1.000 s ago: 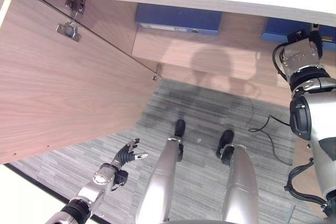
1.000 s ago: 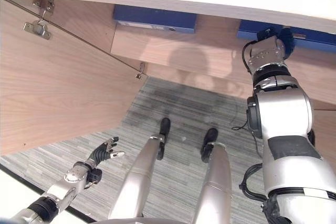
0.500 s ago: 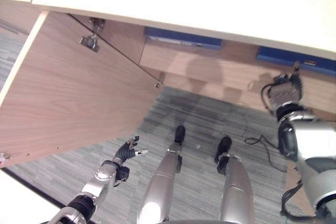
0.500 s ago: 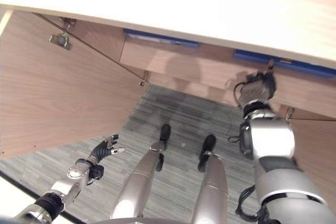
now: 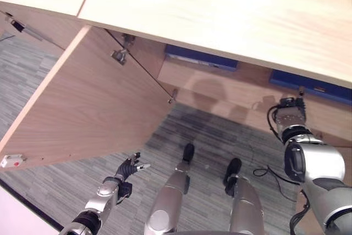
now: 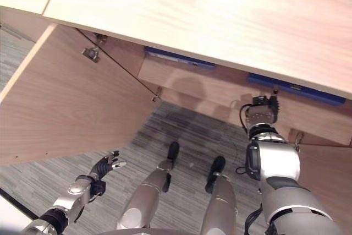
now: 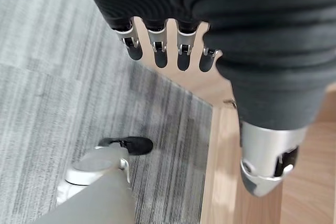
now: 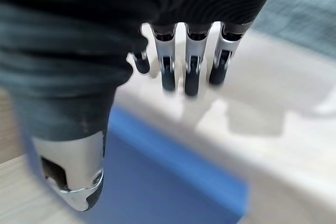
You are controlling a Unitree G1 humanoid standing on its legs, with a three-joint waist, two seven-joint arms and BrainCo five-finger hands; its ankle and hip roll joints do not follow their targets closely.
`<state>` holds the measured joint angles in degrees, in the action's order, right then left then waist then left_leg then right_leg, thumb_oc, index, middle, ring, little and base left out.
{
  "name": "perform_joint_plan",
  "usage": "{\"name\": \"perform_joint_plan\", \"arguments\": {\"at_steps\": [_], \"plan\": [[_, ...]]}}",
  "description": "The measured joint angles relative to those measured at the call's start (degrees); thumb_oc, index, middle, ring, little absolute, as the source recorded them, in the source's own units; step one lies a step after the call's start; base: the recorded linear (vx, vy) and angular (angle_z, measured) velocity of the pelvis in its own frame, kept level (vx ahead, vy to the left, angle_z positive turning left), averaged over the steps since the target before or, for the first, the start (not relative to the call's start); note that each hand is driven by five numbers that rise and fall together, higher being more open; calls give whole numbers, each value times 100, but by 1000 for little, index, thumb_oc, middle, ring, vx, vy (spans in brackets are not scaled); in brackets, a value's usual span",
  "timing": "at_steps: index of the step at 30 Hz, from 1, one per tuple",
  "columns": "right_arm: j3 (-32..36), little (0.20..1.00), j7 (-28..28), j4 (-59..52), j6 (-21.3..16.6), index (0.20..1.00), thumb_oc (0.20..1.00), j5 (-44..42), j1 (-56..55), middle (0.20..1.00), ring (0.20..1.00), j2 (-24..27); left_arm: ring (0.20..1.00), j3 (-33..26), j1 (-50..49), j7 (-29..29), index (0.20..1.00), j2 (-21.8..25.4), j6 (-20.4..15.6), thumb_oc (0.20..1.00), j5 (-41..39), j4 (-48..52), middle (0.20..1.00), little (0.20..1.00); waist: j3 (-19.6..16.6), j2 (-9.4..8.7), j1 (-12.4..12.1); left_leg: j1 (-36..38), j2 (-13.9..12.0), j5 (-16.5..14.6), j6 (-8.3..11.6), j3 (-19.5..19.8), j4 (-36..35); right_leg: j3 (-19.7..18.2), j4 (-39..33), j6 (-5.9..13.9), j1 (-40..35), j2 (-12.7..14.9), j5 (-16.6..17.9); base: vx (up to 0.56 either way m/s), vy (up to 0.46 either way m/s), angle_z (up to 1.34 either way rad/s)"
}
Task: Put the empty folder in the office cabinet
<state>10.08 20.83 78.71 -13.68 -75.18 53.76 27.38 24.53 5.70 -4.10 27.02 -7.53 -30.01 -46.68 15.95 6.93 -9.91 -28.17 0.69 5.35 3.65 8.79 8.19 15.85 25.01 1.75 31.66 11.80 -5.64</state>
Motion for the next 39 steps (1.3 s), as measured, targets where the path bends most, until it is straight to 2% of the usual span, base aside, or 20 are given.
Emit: {"name": "perform_joint_plan", "arguments": {"at_steps": [5,6,7,8,9,13,15,16,18,21,23,25,27,31,33,36,39], "plan": [[113,1000,-191,7,5,1000,1000,25,-464,1000,1000,-58,1000,-42,-71,-69,1000,-5,-5,1000,24,-61,1000,1000,-32,-7,5,105,1,68,-20,-10,-155,6,-107,46,-89,-3,50,0,37,-1],[102,950,-222,2,6,950,950,84,-542,950,950,-62,1000,-65,-72,-71,1000,-19,-5,1000,78,-80,1000,1000,-33,-6,9,132,0,73,-24,-19,-162,5,-154,60,-133,-15,78,0,0,0],[107,598,-221,3,6,598,598,154,-566,598,598,-62,1000,-65,-71,-72,1000,-19,-8,1000,129,-85,1000,1000,-34,-5,11,153,0,74,-25,-19,-172,5,-171,70,-159,-16,85,-20,53,-3],[-120,200,-218,-291,-4,200,200,560,-794,200,200,-95,1000,-198,-100,-84,1000,-53,-21,1000,143,-107,1000,1000,-51,-28,11,181,0,74,-25,-31,-173,6,-208,77,-195,-18,94,-15,40,-1],[-519,200,-170,-874,-2,200,200,1540,-1243,200,200,-94,1000,-450,-126,-93,1000,-154,-122,1000,186,-163,1000,1000,-58,-43,19,234,-1,75,-28,-34,-184,6,-264,86,-269,-26,113,-14,50,-1],[-916,200,18,-1040,58,200,200,3130,-1546,200,200,-39,1000,-554,-151,-94,1000,-205,-192,1000,378,-309,1000,1000,-66,-63,70,313,-7,61,-47,-33,-212,14,-359,113,-381,-47,141,0,0,0],[-1093,200,275,-1558,91,200,200,4420,-1804,200,200,-20,1000,-624,-194,-97,1000,-251,-238,1000,460,-314,1000,1000,-65,-111,169,310,-15,63,-49,-36,-218,9,-392,129,-382,-60,153,-18,10,-4],[-1145,200,363,-1562,187,200,200,4768,-1798,200,200,33,1000,-661,-193,-95,1000,-253,-261,1000,462,-332,1000,1000,-58,-123,176,302,-27,66,-51,-44,-215,3,-425,140,-381,-80,171,-30,-3,-10],[-1394,200,396,-1480,331,200,200,5349,-1776,200,200,229,1000,-670,-167,-95,1000,-246,-340,1000,476,-457,1000,1000,-9,-198,193,290,-58,70,-46,-60,-214,-12,-466,145,-373,-115,198,-22,-14,-7],[-2042,200,392,-1325,559,200,200,6114,-1426,200,200,1036,1000,-666,-208,-128,1000,-206,-388,1000,582,-467,1000,1000,126,-303,168,210,-63,71,-44,-105,-199,-74,-461,155,-251,-120,196,-22,-3,-7],[-2129,200,391,-1313,564,200,200,6479,-1149,200,200,1346,1000,-658,-208,-161,1000,-206,-392,1000,585,-437,1000,1000,256,-275,160,150,-80,77,-42,-140,-182,-100,-462,158,-190,-134,219,2,-17,-9],[-2129,200,361,-1277,610,200,200,6578,-1045,200,200,1386,1000,-660,-209,-196,1000,-213,-392,1000,587,-437,1000,1000,330,-223,139,141,-96,84,-33,-143,-191,-94,-471,112,-191,-154,260,1,-5,-3],[-2365,200,303,-1125,691,200,200,6765,-789,200,200,1501,1000,-658,-210,-207,1000,-212,-412,1000,583,-341,1000,1000,435,-74,126,140,-95,85,-34,-145,-192,-87,-491,111,-204,-154,266,-2,-40,1],[-2383,200,275,-1029,699,200,200,6784,-562,200,200,1545,1000,-639,-193,-256,1000,-228,-422,1000,569,-212,1000,1000,590,56,99,134,-98,110,-30,-133,-217,-70,-494,109,-196,-155,267,-7,-19,0],[-2629,200,274,-799,770,200,200,6783,-318,200,200,1699,1000,-502,-169,-264,1000,-195,-431,1000,558,-23,1000,1000,701,137,64,75,-97,125,-27,-133,-229,-68,-493,112,-128,-154,267,-15,-20,1],[-2627,200,272,-435,807,200,200,6779,-174,200,200,1741,1000,-315,-152,-276,1000,-191,-451,1000,551,308,1000,1000,833,261,-26,-62,-97,147,-8,-92,-216,-45,-401,101,26,-141,255,-9,-12,5],[-2594,200,390,-459,760,200,200,6741,-34,200,200,1741,1000,-250,-55,-265,1000,-197,-456,1000,428,420,1000,1000,1178,419,2,-188,-87,177,14,-70,-191,-47,-269,75,189,-124,232,-4,-3,3]]}}
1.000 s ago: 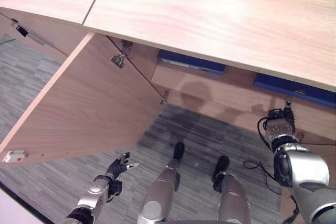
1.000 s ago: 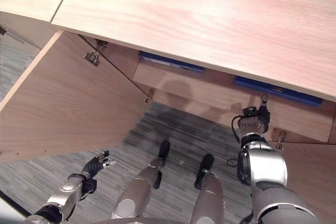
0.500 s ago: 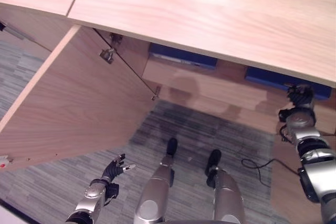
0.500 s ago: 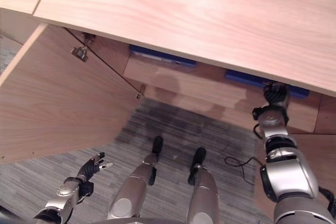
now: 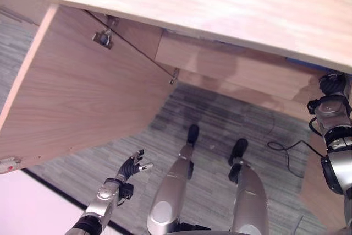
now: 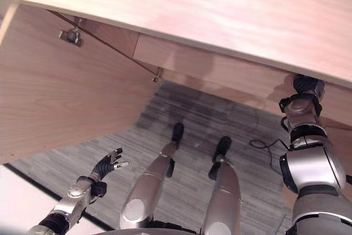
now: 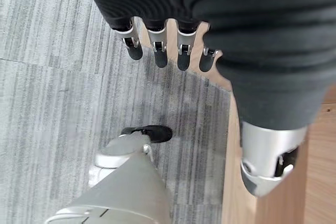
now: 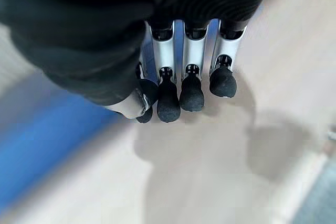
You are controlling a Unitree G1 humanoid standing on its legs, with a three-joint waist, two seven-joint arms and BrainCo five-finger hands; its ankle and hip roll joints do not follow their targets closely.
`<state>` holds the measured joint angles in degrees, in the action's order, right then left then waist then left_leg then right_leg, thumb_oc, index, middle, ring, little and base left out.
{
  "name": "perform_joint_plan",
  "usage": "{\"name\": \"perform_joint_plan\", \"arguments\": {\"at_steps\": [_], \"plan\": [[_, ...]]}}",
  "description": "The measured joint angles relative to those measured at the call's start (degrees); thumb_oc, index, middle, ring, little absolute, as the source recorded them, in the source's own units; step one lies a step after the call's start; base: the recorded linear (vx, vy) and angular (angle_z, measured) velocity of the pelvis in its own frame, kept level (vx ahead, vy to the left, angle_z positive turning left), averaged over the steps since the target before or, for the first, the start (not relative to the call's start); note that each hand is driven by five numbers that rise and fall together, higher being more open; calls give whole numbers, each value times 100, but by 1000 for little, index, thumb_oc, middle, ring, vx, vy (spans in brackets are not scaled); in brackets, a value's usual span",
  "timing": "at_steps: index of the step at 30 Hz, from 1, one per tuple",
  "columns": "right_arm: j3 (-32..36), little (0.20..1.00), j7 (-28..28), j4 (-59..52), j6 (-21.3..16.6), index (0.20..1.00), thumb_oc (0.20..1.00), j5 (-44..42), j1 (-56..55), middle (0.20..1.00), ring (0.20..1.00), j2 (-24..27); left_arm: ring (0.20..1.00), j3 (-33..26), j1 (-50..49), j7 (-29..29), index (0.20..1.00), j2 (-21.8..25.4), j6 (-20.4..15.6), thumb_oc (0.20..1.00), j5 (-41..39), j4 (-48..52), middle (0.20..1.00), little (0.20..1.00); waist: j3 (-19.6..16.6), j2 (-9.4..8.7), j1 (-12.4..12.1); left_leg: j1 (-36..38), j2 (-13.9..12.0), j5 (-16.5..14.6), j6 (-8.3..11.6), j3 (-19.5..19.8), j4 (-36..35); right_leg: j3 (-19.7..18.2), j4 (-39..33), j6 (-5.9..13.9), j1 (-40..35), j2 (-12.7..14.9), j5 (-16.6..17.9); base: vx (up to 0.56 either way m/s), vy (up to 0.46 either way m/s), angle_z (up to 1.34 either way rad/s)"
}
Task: Put the empty folder in the office cabinet
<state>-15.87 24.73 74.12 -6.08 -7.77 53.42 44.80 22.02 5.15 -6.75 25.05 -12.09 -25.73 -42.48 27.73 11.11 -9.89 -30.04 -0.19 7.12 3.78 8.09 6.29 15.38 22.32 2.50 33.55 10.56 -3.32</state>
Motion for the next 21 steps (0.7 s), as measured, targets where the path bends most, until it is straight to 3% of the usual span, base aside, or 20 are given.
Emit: {"name": "perform_joint_plan", "arguments": {"at_steps": [6,15,19,21], "plan": [[4,200,165,24,-94,200,200,-6,239,200,200,47,1000,19,83,120,1000,50,-45,1000,-101,256,1000,1000,24,-10,2,-276,16,59,68,33,21,-16,353,-18,420,62,-148,-8,-10,4],[-328,200,75,93,-72,200,200,-13,903,200,200,518,1000,70,117,116,1000,249,-55,1000,-262,575,1000,1000,43,35,5,-706,26,149,157,68,67,-20,636,-82,950,111,-211,24,-15,2],[-1310,200,-289,762,72,200,200,-16,1831,200,200,710,1000,278,77,46,1000,531,-79,1000,-262,940,1000,1000,6,110,105,-851,112,179,139,47,22,-66,778,-13,1199,233,-234,100,-20,3],[-1968,200,-622,967,499,200,200,-78,2441,200,200,739,1000,324,-9,-55,1000,659,-77,1000,-275,1187,1000,1000,-57,200,135,-916,113,180,139,-9,-214,-239,574,133,1322,156,-153,49,-3,-12]]}}
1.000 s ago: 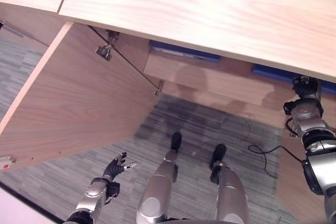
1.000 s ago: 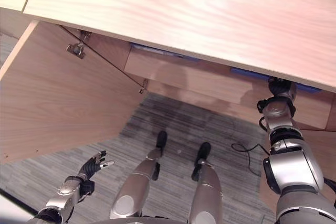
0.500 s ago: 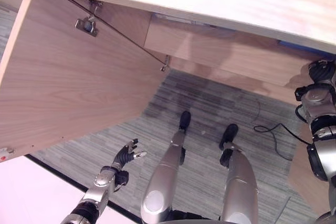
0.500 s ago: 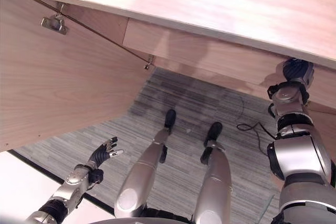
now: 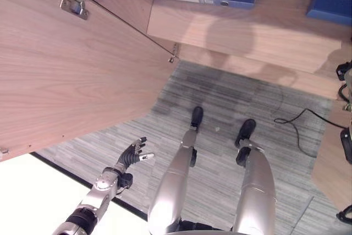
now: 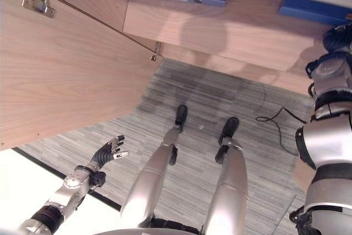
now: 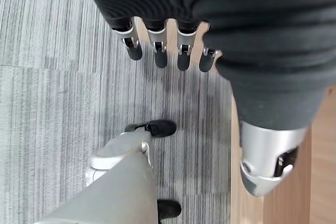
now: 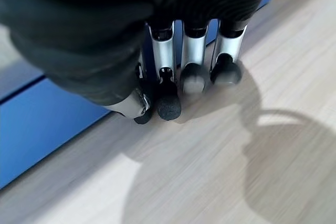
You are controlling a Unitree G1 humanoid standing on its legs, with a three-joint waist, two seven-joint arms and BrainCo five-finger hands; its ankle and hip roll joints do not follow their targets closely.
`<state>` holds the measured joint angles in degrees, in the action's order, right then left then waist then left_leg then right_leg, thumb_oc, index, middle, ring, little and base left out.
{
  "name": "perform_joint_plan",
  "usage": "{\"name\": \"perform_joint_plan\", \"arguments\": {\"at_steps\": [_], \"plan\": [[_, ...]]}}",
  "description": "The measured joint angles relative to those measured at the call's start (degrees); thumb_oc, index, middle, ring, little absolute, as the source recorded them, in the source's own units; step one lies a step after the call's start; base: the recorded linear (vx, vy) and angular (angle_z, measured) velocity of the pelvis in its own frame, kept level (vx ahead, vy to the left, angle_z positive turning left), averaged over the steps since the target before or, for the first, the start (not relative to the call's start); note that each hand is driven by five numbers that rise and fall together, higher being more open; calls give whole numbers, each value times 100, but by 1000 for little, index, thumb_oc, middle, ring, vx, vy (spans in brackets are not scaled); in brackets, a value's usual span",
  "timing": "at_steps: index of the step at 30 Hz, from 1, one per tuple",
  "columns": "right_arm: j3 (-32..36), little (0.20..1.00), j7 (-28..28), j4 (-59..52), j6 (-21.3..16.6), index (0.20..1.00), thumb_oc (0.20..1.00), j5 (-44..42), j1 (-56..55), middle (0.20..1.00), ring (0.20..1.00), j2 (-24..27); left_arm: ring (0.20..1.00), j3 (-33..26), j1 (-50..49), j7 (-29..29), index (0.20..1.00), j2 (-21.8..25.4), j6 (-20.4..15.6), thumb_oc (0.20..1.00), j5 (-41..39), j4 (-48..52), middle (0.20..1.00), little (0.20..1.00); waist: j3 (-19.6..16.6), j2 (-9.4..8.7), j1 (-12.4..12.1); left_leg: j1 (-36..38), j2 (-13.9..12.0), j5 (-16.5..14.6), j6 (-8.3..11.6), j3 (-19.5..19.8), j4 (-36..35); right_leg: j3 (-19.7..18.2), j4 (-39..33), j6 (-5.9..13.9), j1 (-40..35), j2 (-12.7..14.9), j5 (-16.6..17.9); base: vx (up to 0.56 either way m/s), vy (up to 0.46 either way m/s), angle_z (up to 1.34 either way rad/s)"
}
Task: Put the empty folder in the office cabinet
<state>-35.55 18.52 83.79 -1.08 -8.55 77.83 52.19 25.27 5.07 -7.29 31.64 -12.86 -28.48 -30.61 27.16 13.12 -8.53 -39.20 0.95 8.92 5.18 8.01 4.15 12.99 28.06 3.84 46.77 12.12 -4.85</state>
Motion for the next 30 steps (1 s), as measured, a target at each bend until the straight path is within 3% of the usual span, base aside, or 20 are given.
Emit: {"name": "perform_joint_plan", "arguments": {"at_steps": [14,15,16,19,20,21,22,23,24,25,26,27,30], "plan": [[-249,200,-28,-74,32,200,200,-252,154,200,200,102,1000,-90,-163,-63,1000,-6,54,1000,-41,34,1000,1000,-10,14,63,-196,9,10,-9,-132,134,-112,-38,43,126,-17,98,19,-10,-2],[-101,200,43,-159,29,200,200,-396,73,200,200,85,1000,-112,-172,-48,1000,-25,53,1000,-43,6,1000,1000,-10,14,89,-230,7,168,-87,-131,179,-114,-61,7,118,-46,284,0,0,0],[-43,200,124,-240,14,200,200,-399,19,200,200,82,1000,-112,-159,-38,1000,-45,55,1000,-44,-55,1000,1000,-7,10,94,-255,-12,220,-120,-130,238,-111,-14,-58,128,-57,228,30,-28,7],[928,200,449,-1114,-298,200,200,-828,-816,200,200,98,1000,-280,-100,17,1000,-229,111,1000,-41,-307,1000,1000,-16,-17,176,-236,-19,287,-180,-118,248,-114,-73,-63,53,-101,285,-35,3,5],[1631,200,482,-1692,-511,200,200,-954,-1481,200,200,-21,1000,-326,-62,18,1000,-290,111,1000,-38,-341,1000,1000,-27,-58,200,-180,-30,240,-146,-91,275,-105,-98,-65,-32,-151,275,33,-1,-4],[2675,200,544,-2616,-835,200,200,-1076,-2580,200,200,-668,1000,-613,-33,57,1000,-534,123,1000,-42,-664,1000,1000,-90,-255,207,28,-82,190,-166,-94,278,-101,-238,-95,-272,-182,258,21,5,-14],[2693,200,556,-2729,-842,200,200,-1105,-2923,200,200,-1136,1000,-683,-69,76,1000,-586,143,1000,-41,-794,1000,1000,-232,-427,212,130,-107,139,-150,-149,195,-120,-270,-118,-336,-197,237,62,-4,-11],[2707,200,684,-3721,-1098,200,200,-1076,-3706,200,200,-1437,1000,-797,-35,178,1000,-816,89,1000,-49,-817,1000,1000,-310,-612,362,205,-121,98,-118,-116,233,-106,-328,-70,-447,-217,223,81,5,-1],[3579,200,651,-5062,-1243,200,200,-957,-4856,200,200,-2111,1000,-1143,66,192,1000,-1068,146,1000,-36,-1196,1000,1000,-326,-722,317,395,-144,72,-117,-107,186,-62,-420,-105,-674,-241,203,83,9,5],[3569,762,723,-5393,-1402,762,762,-861,-5288,762,762,-2467,1000,-1187,86,262,1000,-1171,154,1000,-43,-1404,1000,1000,-361,-801,319,507,-169,73,-137,-110,153,-45,-506,-103,-822,-273,203,69,23,-11],[3227,1000,716,-5329,-1345,1000,1000,-789,-5551,1000,1000,-2659,1000,-1108,35,260,1000,-1153,184,1000,-31,-1547,1000,1000,-446,-963,398,647,-193,29,-151,-160,107,-63,-587,-85,-942,-296,214,85,21,-18],[2912,1000,643,-5139,-1347,1000,1000,-764,-6042,1000,1000,-2884,1000,-1088,21,263,1000,-1166,205,1000,-26,-1711,1000,1000,-542,-1120,525,865,-208,-38,-187,-212,81,-104,-733,-62,-1213,-331,228,120,37,-17],[2962,1000,482,-4975,-1302,1000,1000,-667,-6748,1000,1000,-3125,1000,-1323,30,268,1000,-1186,210,1000,69,-2076,1000,1000,-637,-1257,623,1369,-228,-67,-217,-250,-104,-84,-982,-40,-1754,-358,290,90,53,-8]]}}
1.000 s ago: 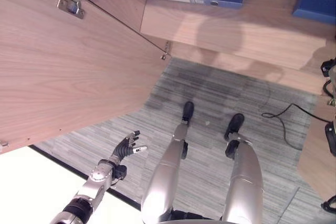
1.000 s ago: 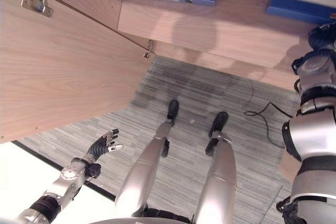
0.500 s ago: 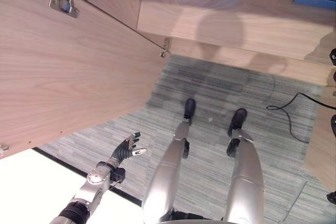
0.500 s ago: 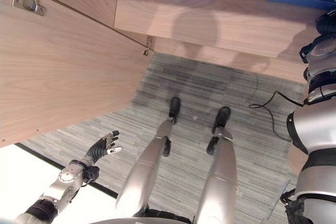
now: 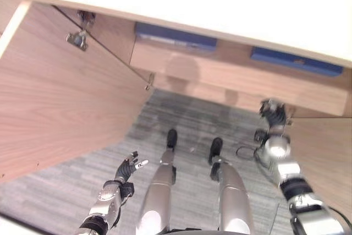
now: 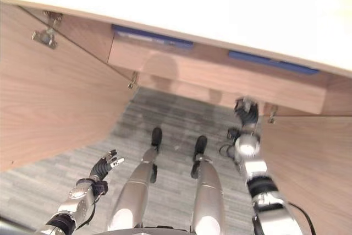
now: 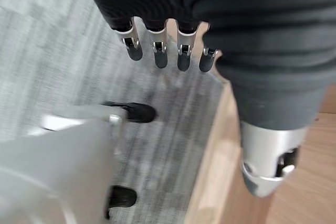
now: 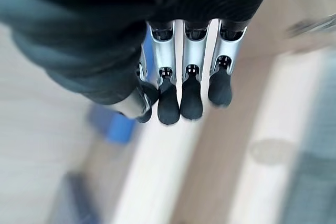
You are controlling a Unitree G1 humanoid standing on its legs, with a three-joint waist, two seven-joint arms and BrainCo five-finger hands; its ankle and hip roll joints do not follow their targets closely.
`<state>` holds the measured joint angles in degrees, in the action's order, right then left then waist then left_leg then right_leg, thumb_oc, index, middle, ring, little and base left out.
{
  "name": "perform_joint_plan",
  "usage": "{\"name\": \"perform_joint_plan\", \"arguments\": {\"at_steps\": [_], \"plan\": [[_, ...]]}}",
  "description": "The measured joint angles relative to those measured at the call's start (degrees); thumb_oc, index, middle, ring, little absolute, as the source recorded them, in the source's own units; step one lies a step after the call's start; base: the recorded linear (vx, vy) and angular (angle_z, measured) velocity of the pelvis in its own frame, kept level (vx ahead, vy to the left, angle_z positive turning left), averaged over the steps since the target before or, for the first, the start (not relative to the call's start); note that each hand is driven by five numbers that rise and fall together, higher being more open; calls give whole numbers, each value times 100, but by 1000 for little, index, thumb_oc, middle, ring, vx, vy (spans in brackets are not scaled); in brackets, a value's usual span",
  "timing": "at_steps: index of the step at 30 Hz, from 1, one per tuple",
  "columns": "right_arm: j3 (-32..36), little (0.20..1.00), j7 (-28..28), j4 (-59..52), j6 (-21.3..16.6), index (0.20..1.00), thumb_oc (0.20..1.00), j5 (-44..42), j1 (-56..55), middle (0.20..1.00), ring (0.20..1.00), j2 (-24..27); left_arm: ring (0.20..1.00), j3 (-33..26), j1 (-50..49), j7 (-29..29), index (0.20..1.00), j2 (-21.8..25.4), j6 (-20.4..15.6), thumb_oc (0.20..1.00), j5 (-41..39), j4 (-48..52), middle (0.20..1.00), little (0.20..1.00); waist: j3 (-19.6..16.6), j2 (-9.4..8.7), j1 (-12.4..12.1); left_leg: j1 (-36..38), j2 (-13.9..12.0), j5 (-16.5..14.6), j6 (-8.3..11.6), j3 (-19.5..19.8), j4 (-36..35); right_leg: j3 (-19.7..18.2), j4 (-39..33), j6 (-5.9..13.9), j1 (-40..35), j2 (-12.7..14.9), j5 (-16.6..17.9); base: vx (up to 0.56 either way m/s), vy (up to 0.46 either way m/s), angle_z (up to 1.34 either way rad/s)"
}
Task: Put the empty folder in the office cabinet
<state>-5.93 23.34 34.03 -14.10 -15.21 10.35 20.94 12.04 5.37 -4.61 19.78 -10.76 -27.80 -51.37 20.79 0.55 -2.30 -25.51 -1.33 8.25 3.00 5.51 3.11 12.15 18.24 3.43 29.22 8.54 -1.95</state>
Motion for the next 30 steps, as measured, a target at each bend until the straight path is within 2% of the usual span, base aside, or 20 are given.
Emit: {"name": "perform_joint_plan", "arguments": {"at_steps": [2,5,6,8,10,11,12,15,17,21,25,30], "plan": [[-23,1000,-148,21,41,1000,1000,74,-370,1000,1000,-30,1000,-47,-96,16,1000,63,-2,1000,47,-141,1000,1000,-163,-110,95,248,-4,-87,2,-72,-91,-65,-211,36,-246,-14,9,102,69,-17],[-4,1000,-494,51,48,1000,1000,72,-719,1000,1000,-120,1000,-96,-186,1,1000,54,85,1000,247,-492,1000,1000,-432,-154,207,637,-34,-106,-42,-180,-271,-92,-607,85,-687,-68,152,78,70,-19],[-65,1000,-711,239,99,1000,1000,82,-844,1000,1000,-149,1000,-220,-247,-15,1000,27,99,1000,426,-704,1000,1000,-551,-185,214,980,-45,-93,-67,-242,-409,-134,-813,83,-1039,-106,246,72,65,-24],[-123,1000,-919,346,112,1000,1000,116,-1192,1000,1000,-186,1000,-319,-415,-30,1000,17,134,1000,467,-907,1000,1000,-897,-212,246,1350,-55,-160,-86,-333,-585,-198,-1158,145,-1445,-144,308,109,102,-22],[-243,1000,-1086,473,187,1000,1000,131,-1432,1000,1000,-220,1000,-533,-578,-65,1000,-37,159,1000,532,-1056,1000,1000,-1095,-221,274,1765,-63,-182,-93,-387,-785,-201,-1490,179,-1893,-169,402,54,74,-16],[-410,1000,-1253,549,302,1000,1000,331,-1644,1000,1000,-220,1000,-588,-822,-80,1000,-64,156,1000,598,-1157,1000,1000,-1432,-236,325,1984,-58,-233,-116,-444,-833,-222,-1695,198,-2175,-178,423,26,91,-19],[-546,1000,-1342,616,323,1000,1000,384,-1751,1000,1000,-223,1000,-593,-968,-93,1000,-60,151,1000,637,-1164,1000,1000,-1668,-253,339,2038,-56,-261,-135,-494,-834,-241,-1792,227,-2258,-179,446,36,89,-13],[-799,1000,-1561,736,465,1000,1000,575,-1714,1000,1000,-266,1000,-678,-1002,-105,1000,-189,160,1000,692,-1213,1000,1000,-1842,-269,326,2327,-42,-351,-124,-512,-884,-228,-2104,217,-2694,-189,582,59,49,-4],[-810,1000,-1704,939,484,1000,1000,792,-1698,1000,1000,-365,1000,-702,-1115,-96,1000,-189,154,1000,743,-1214,1000,1000,-2167,-274,254,2426,-48,-423,-88,-505,-885,-224,-2226,243,-2846,-208,560,33,47,-1],[-1049,1000,-1798,941,571,1000,1000,1024,-1721,1000,1000,-306,1000,-704,-1241,-80,1000,-189,154,1000,858,-1205,1000,1000,-2222,-258,167,2618,-46,-442,-90,-459,-886,-196,-2280,237,-3125,-214,565,2,23,6],[-1177,1000,-1889,921,609,1000,1000,1241,-1718,1000,1000,-286,1000,-705,-1304,-30,1000,-180,156,1000,859,-1118,1000,1000,-2259,-322,34,2606,-43,-430,-76,-326,-885,-97,-2270,243,-3175,-216,567,-14,-6,17],[-1197,1000,-1890,923,601,1000,1000,1240,-1703,1000,1000,-296,1000,-705,-1406,19,1000,-180,136,1000,854,-913,1000,1000,-2240,-325,-218,2590,-33,-385,-54,45,-885,298,-2266,209,-3362,-226,504,-55,-42,39]]}}
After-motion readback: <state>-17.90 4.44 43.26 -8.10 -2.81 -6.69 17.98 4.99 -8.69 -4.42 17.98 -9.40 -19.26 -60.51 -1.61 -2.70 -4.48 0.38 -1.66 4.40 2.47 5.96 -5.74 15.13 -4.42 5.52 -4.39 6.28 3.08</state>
